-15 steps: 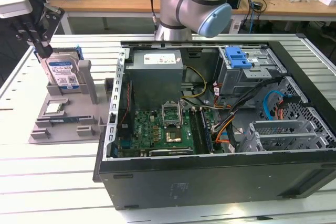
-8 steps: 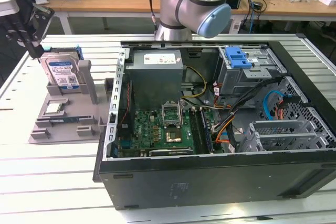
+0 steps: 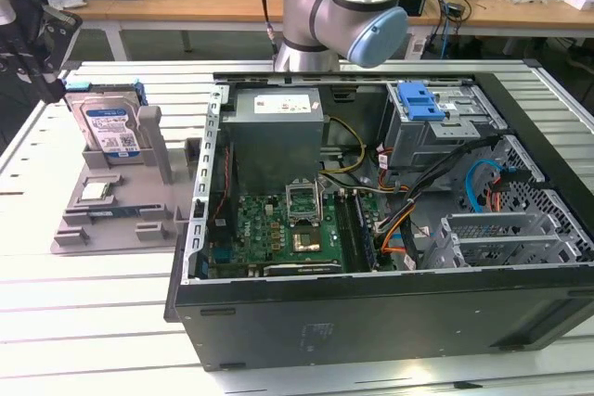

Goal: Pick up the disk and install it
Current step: 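Reach for the disk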

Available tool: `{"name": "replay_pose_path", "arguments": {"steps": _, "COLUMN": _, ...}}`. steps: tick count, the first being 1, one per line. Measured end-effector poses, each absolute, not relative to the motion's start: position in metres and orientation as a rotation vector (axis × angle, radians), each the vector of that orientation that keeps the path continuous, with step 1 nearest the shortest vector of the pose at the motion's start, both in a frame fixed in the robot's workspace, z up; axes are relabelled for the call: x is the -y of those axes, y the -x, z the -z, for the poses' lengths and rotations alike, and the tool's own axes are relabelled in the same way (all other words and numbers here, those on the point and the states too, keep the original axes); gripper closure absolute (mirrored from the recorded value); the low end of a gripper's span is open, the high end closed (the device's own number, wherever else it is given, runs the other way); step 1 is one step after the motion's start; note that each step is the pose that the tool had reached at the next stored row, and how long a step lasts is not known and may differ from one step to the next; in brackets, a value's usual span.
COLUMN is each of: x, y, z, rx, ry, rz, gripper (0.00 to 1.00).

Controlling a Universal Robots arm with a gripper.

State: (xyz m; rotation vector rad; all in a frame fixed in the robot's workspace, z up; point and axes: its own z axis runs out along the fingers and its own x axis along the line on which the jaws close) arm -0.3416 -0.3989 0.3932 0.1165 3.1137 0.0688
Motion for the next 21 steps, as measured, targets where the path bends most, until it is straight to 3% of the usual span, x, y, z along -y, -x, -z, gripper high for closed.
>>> {"name": "replay_pose_path", "arguments": {"steps": 21, "x": 0.399, "y": 0.359, "z": -0.393, "rx": -3.114, "ry": -0.117, "rz": -0.069, "gripper": 0.89}}
